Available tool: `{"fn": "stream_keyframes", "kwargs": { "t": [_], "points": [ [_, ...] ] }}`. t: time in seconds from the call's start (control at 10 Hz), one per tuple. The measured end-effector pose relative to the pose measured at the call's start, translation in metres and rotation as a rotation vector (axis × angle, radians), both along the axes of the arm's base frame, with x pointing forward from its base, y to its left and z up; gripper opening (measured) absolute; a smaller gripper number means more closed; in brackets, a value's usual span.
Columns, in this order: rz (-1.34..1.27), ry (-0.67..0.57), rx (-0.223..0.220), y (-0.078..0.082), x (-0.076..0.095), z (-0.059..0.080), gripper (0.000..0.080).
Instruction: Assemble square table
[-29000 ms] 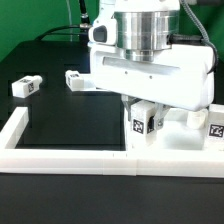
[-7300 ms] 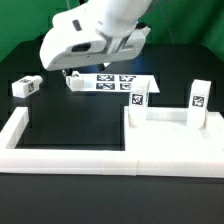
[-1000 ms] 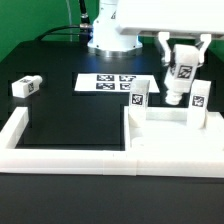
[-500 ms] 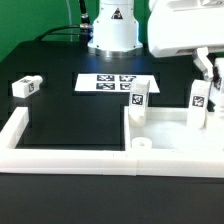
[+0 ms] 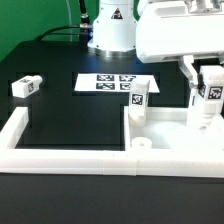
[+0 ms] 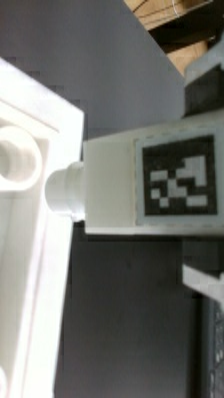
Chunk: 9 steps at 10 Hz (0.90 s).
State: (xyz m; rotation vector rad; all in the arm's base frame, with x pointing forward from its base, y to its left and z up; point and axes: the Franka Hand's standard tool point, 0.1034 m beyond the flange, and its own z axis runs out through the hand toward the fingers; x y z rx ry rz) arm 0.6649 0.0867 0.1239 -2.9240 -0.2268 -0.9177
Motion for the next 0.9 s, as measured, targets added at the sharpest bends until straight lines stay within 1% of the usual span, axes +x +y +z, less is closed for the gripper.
{"fn": "stream_keyframes", "kwargs": {
  "t": [0.1,0.3,0.4,0.5,0.6,0.7,0.9],
  "points": [
    [0.002,0.005,0.0,0.001,0.001,-0.005,0.029],
    [-0.002,0.013,0.001,-0.002,0.005,-0.016,0.029],
    [-0.001,0.01,0.008,0.005,0.007,-0.017,0.029],
    [0.004,0.011,0.007,0.008,0.009,-0.02,0.029],
    [0.006,0.015,0.009,0.011,0.009,-0.027,0.029],
    [0.009,0.018,0.01,0.015,0.009,-0.03,0.029],
    [0.011,0.019,0.01,0.016,0.008,-0.034,0.029]
  ]
}}
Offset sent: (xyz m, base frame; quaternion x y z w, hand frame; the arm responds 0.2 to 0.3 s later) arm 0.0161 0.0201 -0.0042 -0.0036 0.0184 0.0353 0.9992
